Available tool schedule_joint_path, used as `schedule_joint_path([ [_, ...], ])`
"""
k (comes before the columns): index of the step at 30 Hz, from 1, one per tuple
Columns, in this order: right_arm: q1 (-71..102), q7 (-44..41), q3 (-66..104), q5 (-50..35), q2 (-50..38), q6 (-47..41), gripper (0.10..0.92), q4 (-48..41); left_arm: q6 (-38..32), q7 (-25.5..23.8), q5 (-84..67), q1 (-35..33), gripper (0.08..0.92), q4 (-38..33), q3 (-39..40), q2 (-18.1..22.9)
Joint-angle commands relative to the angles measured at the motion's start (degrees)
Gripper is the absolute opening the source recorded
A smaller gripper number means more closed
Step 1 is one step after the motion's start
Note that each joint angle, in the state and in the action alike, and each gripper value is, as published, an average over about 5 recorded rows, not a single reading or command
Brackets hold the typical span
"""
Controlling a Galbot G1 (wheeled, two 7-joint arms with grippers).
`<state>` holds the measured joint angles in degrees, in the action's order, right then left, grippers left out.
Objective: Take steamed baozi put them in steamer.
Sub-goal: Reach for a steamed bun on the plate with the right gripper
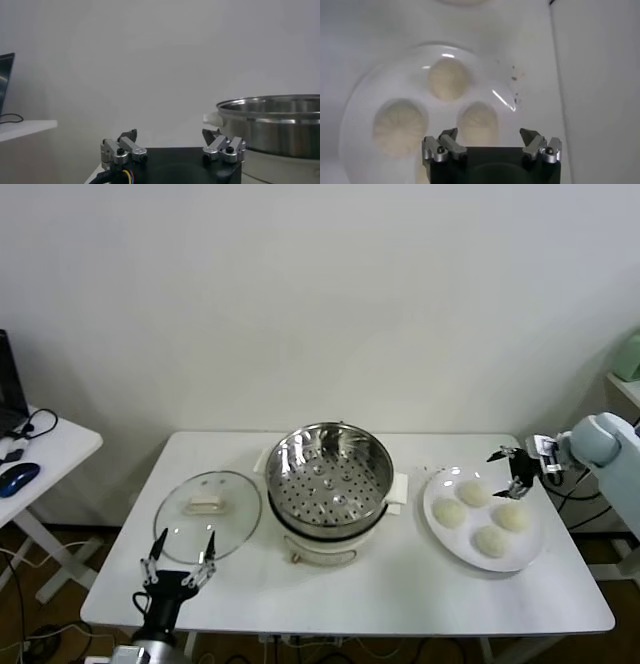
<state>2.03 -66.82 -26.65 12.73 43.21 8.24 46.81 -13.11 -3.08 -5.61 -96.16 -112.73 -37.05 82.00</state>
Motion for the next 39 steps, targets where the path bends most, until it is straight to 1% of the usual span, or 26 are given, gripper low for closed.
schedule_joint_path([
  [1,-9.8,-7.2,-7.0,10.5,12.4,2.9,0.823,-18.0,0.5,-0.3,-0.7,0.6,0.823,0.4,-0.3,-0.3],
  [9,-7.4,-4.7,-2.8,14.8,17.7,4.1,0.823,-22.8,0.7,-0.1,-0.7,0.7,0.823,0.5,-0.7,-0.5],
  [14,-6.1,-2.4,-0.1,17.5,19.5,5.5,0.823,-24.9,0.6,0.0,-0.5,0.6,0.823,0.5,-0.7,-0.4],
  [27,-4.4,1.1,2.1,21.7,20.3,6.7,0.823,-26.5,0.6,0.6,0.2,0.5,0.823,0.9,-0.9,-0.1],
  [39,-3.7,1.8,5.0,24.8,21.5,6.9,0.822,-28.0,0.5,0.8,0.2,0.6,0.823,0.8,-0.8,0.0],
])
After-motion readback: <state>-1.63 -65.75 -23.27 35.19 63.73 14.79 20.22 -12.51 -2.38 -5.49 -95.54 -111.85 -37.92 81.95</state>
